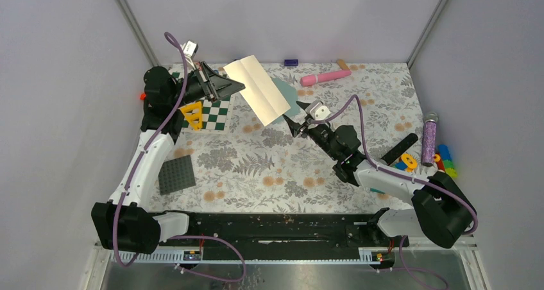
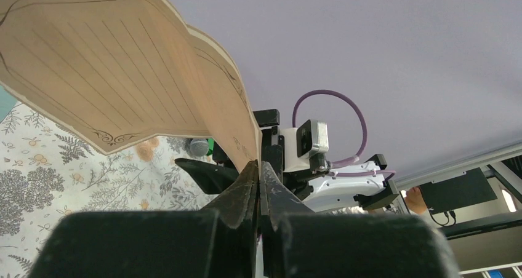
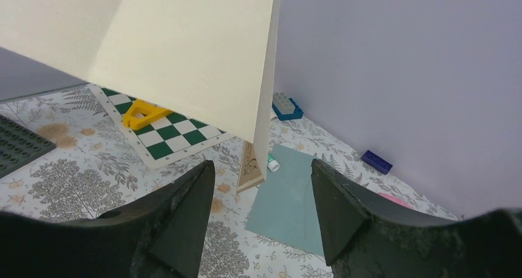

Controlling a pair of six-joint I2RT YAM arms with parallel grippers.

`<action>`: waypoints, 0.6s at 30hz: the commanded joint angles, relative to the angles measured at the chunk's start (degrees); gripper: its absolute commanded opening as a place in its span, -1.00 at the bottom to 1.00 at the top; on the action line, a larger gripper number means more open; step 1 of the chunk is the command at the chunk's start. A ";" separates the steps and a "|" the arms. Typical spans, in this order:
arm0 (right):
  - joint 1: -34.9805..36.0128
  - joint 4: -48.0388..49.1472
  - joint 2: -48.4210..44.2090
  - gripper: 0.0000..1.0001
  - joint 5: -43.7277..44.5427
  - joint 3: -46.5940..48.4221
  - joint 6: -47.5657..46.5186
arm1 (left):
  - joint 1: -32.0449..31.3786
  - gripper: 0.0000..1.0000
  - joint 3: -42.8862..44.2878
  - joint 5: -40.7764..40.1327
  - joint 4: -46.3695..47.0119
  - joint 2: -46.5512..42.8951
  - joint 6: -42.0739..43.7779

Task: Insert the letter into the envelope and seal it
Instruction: Fold the letter.

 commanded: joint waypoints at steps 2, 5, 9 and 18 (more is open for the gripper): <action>0.38 4.67 0.94 0.23 0.49 3.47 1.56 | 0.40 -1.00 -1.11 1.05 3.24 -2.45 -0.05; 0.43 5.52 1.34 0.15 0.85 4.33 1.23 | 0.48 -1.00 -1.87 0.46 3.24 -2.78 0.01; 0.42 6.48 2.18 -0.16 0.60 4.57 0.97 | 0.52 -1.00 -1.93 0.20 3.15 -2.14 -0.13; 0.40 10.56 0.34 -1.00 -2.82 1.52 -1.53 | 0.98 -0.01 -1.84 -0.37 2.54 -1.76 0.65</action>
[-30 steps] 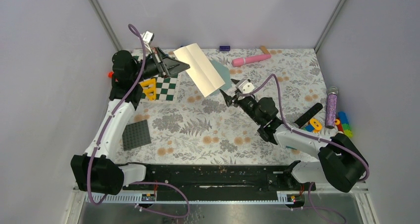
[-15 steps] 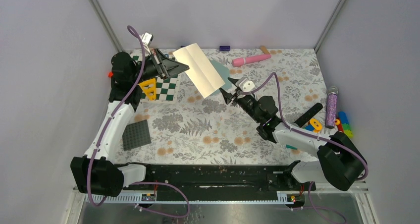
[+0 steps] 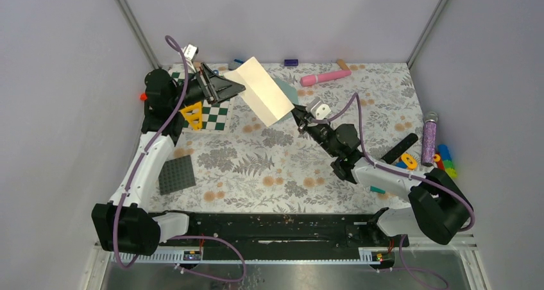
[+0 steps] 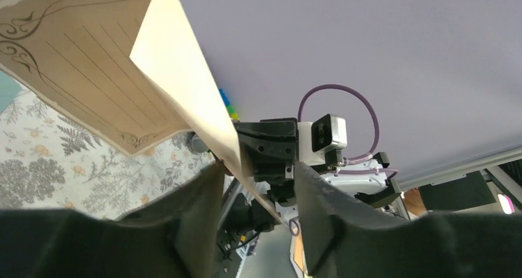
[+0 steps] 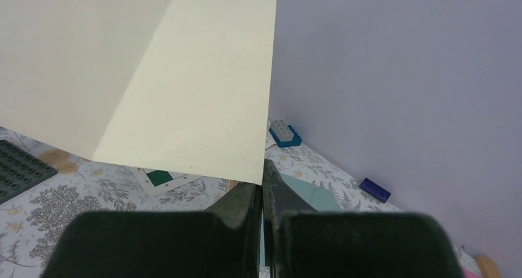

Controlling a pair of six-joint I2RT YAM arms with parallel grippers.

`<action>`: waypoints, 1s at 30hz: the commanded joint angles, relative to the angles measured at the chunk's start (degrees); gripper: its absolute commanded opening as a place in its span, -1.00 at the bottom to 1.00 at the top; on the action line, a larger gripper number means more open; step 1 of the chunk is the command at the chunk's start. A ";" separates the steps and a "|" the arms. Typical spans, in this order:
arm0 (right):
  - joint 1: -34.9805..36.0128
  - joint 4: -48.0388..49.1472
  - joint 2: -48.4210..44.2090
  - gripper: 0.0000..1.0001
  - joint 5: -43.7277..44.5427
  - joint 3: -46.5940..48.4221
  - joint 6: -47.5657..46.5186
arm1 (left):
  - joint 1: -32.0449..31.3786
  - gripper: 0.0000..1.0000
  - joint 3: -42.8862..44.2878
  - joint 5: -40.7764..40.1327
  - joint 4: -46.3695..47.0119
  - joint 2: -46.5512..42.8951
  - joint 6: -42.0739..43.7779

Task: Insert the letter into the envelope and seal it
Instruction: Fold the letter.

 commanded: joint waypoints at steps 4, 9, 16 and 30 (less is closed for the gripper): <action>0.23 4.28 -4.82 -1.00 -3.33 -2.17 -4.99 | 4.16 0.86 1.03 0.24 1.68 -2.55 1.08; -0.63 -10.79 -10.75 -1.00 -9.48 -1.92 -7.92 | 9.46 0.98 9.31 -2.21 -14.90 -5.81 16.26; -1.43 -52.45 -15.34 -1.00 -23.66 11.03 -7.27 | 9.74 0.98 22.73 -8.80 -30.75 -6.37 42.67; -6.19 -76.68 -22.09 -1.00 -44.60 17.88 -7.91 | -14.00 0.98 21.16 -12.11 -49.90 -5.71 73.85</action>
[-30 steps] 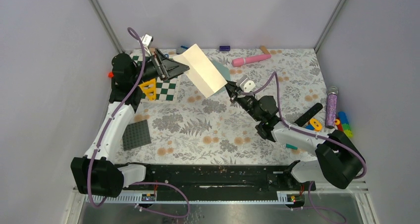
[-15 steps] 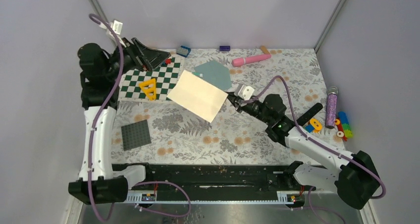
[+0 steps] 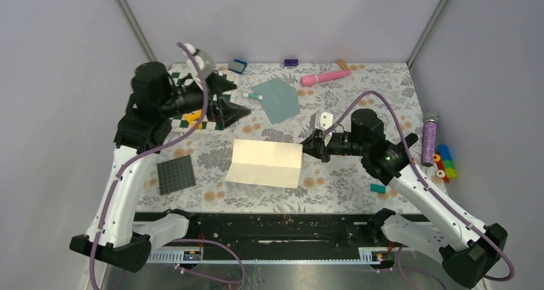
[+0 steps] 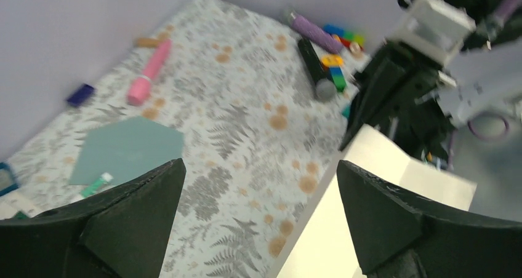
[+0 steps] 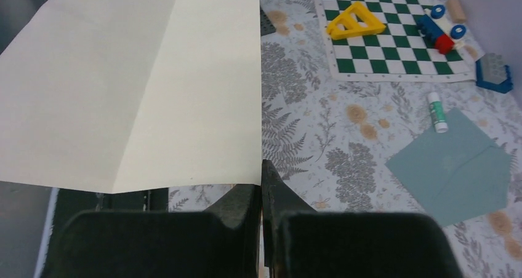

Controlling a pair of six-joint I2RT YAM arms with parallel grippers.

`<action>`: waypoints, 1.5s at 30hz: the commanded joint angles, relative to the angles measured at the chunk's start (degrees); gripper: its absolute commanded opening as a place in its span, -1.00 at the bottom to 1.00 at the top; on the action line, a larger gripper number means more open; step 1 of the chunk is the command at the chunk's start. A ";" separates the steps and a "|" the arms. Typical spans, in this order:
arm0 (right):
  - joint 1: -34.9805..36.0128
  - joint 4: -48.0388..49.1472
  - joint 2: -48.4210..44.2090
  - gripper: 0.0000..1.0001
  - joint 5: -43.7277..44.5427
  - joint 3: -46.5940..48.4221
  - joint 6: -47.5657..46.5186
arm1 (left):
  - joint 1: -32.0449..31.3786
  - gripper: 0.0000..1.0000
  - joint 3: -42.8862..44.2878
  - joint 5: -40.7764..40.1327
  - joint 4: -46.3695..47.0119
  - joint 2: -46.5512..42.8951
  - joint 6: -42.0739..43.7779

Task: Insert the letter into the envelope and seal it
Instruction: Fold the letter.

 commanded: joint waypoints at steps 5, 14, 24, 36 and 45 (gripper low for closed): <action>-3.33 -9.04 0.04 -1.00 -11.11 1.72 -2.43 | -12.47 0.97 -4.61 -6.69 -11.69 2.11 17.56; -3.78 -13.43 -0.70 -1.00 -14.84 2.64 -4.90 | -18.09 0.83 -3.67 -5.68 -21.58 8.27 24.31; -4.21 -14.20 -1.80 -1.00 -12.54 1.26 -8.33 | -19.71 0.63 -1.63 1.61 -28.66 10.94 27.90; -4.45 -12.75 -2.55 -1.00 -10.70 0.59 -8.76 | -24.44 0.01 0.29 -1.10 -36.10 16.91 32.83; -4.59 -12.83 -2.42 -1.00 -9.98 0.07 -9.93 | -24.78 -0.47 0.99 -1.64 -36.15 17.46 32.84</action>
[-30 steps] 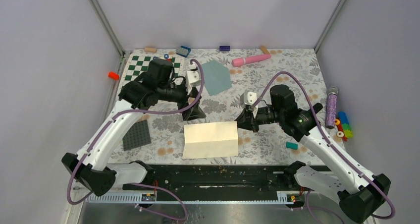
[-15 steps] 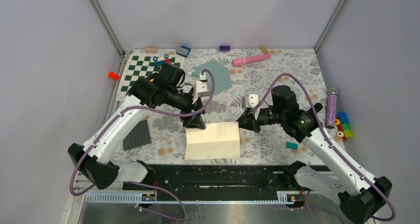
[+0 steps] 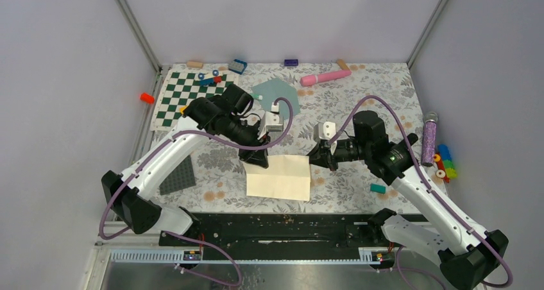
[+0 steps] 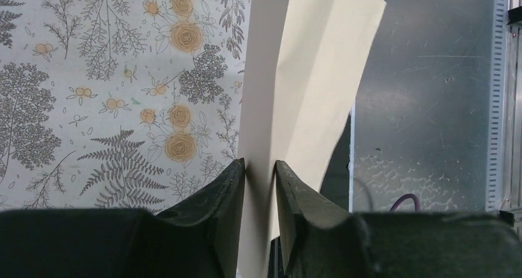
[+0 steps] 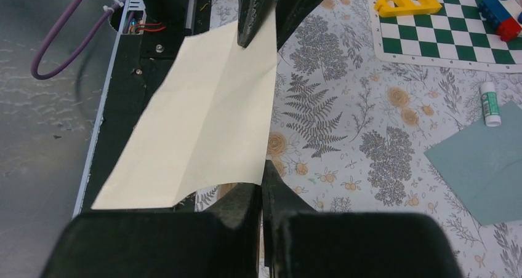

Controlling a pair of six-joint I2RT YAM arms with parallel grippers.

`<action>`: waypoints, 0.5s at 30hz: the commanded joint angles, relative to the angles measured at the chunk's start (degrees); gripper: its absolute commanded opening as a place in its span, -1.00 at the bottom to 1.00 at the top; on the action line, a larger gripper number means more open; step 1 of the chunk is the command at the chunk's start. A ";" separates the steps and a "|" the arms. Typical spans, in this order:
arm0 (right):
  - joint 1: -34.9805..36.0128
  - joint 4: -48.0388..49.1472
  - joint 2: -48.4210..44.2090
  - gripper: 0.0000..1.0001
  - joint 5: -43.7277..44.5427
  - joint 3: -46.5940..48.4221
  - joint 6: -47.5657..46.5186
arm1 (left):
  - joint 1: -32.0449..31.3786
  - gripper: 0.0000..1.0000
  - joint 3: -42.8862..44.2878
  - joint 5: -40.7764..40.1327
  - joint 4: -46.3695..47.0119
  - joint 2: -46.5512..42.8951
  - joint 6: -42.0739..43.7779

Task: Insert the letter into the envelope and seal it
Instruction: Fold the letter.

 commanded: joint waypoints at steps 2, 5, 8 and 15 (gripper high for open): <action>-0.39 0.95 -0.98 -1.00 1.22 -0.24 -1.61 | -0.26 -0.48 2.95 -0.22 0.13 -0.76 1.76; -0.39 0.98 -1.11 -1.00 1.71 -0.40 -2.05 | -0.25 -0.46 2.88 -0.86 0.13 -1.01 2.08; -0.39 0.97 -1.15 -1.00 1.95 -0.50 -2.19 | -0.26 -0.42 2.66 -0.90 -0.02 -1.44 2.48; -0.50 0.90 -1.36 -1.00 2.48 -0.47 -2.42 | -0.24 -1.00 2.60 -0.96 -0.38 -1.98 2.74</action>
